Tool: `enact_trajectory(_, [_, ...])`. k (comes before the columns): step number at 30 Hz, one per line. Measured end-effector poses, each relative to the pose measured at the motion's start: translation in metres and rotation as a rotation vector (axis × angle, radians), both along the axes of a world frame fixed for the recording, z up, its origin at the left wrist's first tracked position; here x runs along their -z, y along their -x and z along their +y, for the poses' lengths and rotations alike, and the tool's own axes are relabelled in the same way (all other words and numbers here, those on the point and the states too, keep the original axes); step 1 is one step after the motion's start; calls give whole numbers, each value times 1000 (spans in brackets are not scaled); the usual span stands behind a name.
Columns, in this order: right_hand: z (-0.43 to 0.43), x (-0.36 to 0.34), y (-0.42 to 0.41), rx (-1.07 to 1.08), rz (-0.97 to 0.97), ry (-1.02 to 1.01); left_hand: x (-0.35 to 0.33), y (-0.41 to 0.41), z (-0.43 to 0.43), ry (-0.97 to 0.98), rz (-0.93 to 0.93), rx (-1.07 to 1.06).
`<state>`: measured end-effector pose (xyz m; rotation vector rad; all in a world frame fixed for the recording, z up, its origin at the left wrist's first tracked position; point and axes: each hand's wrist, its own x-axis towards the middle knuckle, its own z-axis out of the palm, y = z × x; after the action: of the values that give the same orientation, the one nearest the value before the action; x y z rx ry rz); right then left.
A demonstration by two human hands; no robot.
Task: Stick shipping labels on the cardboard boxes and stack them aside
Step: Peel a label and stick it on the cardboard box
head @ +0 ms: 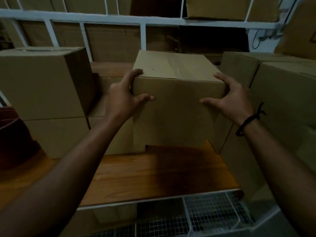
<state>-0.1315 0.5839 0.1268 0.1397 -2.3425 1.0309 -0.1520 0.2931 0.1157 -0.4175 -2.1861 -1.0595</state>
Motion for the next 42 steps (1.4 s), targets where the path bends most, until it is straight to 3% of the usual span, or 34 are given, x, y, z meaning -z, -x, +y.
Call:
enact_trajectory(16, [84, 55, -79, 23, -59, -52, 71, -67, 73, -48, -77, 157])
enact_trajectory(33, [2, 182, -57, -198, -234, -43, 183, -90, -22, -36, -356, -29])
enact_trajectory(42, [-50, 203, -55, -214, -243, -53, 198, -92, -75, 5, -395, -67])
